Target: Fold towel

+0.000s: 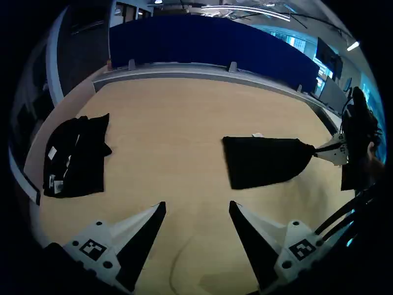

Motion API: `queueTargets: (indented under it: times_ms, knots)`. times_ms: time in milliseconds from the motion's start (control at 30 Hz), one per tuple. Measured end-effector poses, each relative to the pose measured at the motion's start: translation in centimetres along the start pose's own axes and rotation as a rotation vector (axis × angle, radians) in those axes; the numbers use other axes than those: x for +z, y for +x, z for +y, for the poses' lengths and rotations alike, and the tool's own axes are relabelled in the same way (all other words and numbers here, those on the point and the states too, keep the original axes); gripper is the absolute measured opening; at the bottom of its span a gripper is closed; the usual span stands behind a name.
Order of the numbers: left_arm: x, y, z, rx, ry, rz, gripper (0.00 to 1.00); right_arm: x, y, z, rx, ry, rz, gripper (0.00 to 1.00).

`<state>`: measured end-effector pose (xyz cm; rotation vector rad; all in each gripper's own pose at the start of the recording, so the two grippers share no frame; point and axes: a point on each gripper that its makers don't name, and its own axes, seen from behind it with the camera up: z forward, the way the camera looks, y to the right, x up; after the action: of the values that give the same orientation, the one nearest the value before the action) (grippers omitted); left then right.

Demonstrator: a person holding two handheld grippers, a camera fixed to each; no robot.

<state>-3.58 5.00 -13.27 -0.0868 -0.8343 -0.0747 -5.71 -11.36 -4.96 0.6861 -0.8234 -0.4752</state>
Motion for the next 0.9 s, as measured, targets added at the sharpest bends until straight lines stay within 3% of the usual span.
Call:
queueTargets:
  times_ms: [400, 600, 900]
  knots:
    - [-1.6, -0.4, -0.3, -0.016, 0.002, 0.003, 0.95, 0.0, 7.3, -2.2, -0.155, 0.031, 0.053, 0.06]
    - [-2.3, -0.4, -0.7, -0.036, 0.006, 0.012, 0.96, 0.8, 8.5, -3.3, -0.210, 0.054, 0.044, 0.06]
    - [-4.2, -0.2, -2.5, -0.066, 0.041, 0.038, 0.96, 2.7, 10.9, -6.5, -0.336, 0.104, 0.029, 0.06]
